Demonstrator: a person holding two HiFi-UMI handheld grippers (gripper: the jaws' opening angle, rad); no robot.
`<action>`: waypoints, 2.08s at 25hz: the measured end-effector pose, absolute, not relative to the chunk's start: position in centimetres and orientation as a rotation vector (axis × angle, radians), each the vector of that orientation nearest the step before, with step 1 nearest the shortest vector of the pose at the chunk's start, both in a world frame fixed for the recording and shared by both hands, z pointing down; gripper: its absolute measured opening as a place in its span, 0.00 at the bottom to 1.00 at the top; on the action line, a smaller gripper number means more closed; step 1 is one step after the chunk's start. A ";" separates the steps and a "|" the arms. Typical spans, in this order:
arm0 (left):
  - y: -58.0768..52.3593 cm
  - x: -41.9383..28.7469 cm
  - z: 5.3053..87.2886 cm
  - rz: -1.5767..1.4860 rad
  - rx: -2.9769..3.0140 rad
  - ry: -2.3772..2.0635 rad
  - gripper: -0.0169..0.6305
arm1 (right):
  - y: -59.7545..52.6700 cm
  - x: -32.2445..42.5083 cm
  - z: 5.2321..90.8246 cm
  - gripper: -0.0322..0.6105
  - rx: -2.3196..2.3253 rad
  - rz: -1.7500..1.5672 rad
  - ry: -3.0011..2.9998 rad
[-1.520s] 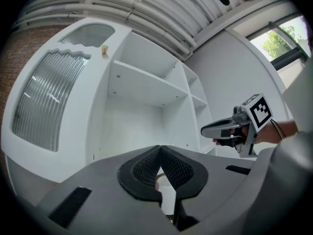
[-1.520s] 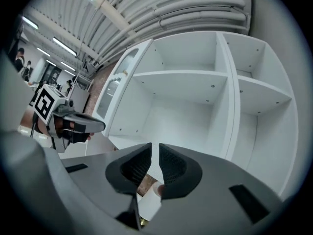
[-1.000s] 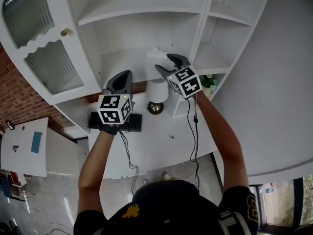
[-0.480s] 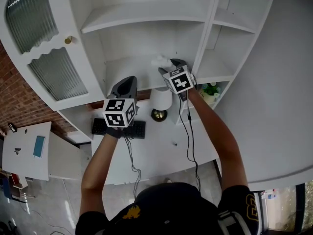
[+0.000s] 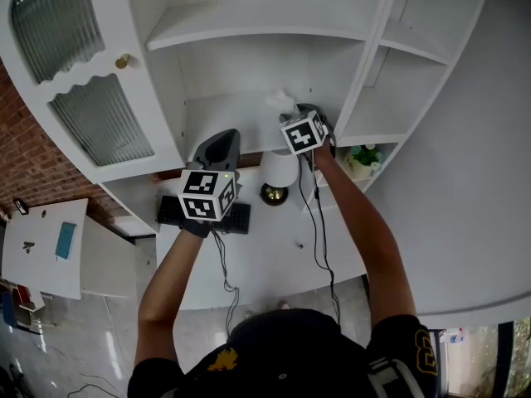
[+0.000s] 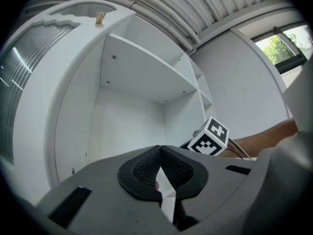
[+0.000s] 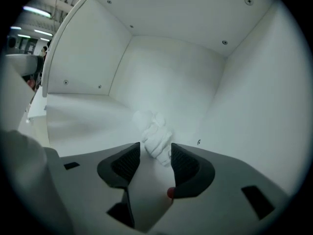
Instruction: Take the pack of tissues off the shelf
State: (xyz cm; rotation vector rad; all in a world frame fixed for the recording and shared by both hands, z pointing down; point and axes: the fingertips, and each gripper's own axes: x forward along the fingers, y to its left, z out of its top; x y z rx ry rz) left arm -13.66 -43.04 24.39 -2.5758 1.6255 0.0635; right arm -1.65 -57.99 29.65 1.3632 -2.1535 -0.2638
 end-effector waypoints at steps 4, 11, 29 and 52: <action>-43.3 -14.0 24.5 0.082 -2.568 1.626 0.05 | -58.2 -1.7 29.8 0.29 1.377 -0.349 -2.091; -43.7 -13.7 25.4 0.078 -2.584 1.627 0.05 | -58.1 -1.7 30.2 0.24 1.356 -0.402 -2.066; -43.3 -13.8 24.7 0.064 -2.545 1.656 0.05 | -56.5 -2.1 28.7 0.21 1.323 -0.452 -2.159; -41.0 -15.4 22.8 0.174 -2.439 1.776 0.05 | -47.2 -0.8 21.8 0.21 1.400 -0.360 -2.635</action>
